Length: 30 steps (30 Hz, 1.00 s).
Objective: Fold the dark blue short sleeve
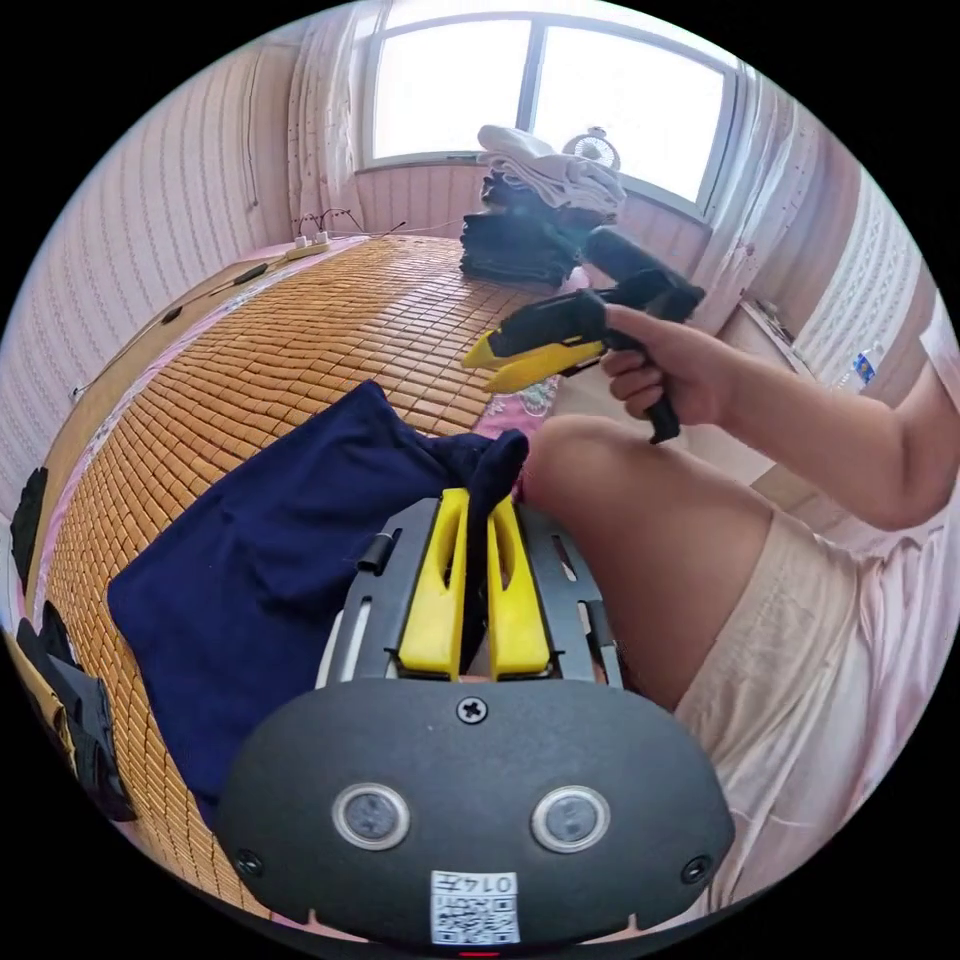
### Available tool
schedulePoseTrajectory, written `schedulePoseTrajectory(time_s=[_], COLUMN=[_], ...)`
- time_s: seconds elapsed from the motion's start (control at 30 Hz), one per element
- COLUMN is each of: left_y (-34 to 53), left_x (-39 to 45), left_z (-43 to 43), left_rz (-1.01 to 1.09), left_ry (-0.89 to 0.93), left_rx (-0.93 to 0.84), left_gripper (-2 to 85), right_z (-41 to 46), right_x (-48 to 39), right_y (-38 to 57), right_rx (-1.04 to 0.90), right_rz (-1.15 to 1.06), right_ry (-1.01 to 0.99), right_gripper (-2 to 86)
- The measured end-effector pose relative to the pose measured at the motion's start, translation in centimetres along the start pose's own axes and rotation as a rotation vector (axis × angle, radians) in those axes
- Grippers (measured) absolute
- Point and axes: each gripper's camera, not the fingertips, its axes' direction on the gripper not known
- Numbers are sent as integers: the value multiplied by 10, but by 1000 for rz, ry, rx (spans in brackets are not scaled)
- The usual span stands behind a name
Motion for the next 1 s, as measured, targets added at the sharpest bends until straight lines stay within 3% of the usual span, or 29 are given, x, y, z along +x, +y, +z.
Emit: schedulePoseTrajectory(time_s=[0.17,0.27,0.47,0.63,0.83,1.0], left_y=[17,24,30,14,-4,22], left_x=[16,21,22,12,-5,-51], left_z=[-18,-25,-41,-52,-72,-101], left_rz=[24,23,59,55,-57,-287], left_ry=[53,71,80,143,196,150], left_rx=[-13,-31,-29,47,213,276], left_gripper=[18,17,20,25,21,22], right_z=[22,20,-8,-61,-121,-68], right_x=[24,41,68,63,9,-79], right_y=[-22,-22,-9,3,-3,-58], right_rx=[-70,-51,-6,80,164,43], right_rz=[31,89,72,29,-102,-311], right_ry=[173,219,-37,-31,99,87], right_gripper=[117,37,9,5,4,4])
